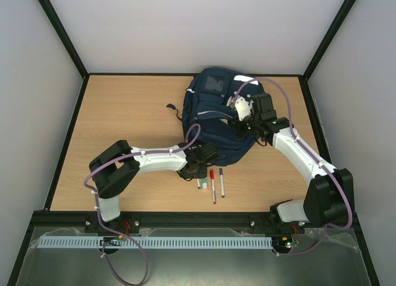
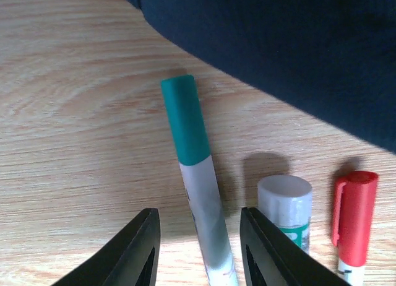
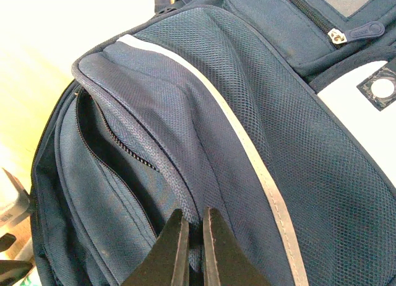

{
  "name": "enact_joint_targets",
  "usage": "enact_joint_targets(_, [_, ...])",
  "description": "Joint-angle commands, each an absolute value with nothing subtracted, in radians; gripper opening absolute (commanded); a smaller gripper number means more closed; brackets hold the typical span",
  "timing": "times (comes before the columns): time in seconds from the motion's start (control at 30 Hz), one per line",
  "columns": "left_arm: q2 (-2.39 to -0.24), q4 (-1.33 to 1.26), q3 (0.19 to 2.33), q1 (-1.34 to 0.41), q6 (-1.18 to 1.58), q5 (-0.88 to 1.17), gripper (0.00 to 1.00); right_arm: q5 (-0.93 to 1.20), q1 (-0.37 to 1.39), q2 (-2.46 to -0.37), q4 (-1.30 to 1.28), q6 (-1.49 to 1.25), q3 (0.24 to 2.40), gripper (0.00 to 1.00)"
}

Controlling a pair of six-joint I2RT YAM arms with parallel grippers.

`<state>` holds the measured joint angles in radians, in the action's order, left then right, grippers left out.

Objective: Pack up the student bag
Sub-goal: Pick up the stationery from the center of the board.

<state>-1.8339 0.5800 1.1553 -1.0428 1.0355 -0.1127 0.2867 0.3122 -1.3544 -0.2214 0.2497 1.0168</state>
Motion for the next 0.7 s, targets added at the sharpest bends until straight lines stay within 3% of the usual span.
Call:
enact_joint_targets(0.0, [-1.876, 0.611, 1.166, -1.064, 1.001, -0.104, 0.37, 0.320, 0.305, -1.329, -0.218, 0.244, 1.006, 0.01])
enact_joint_targets(0.67, [-1.793, 0.735, 1.027, -1.035, 0.801, -0.080, 0.27, 0.324, 0.306, -1.339, -0.222, 0.247, 1.005, 0.01])
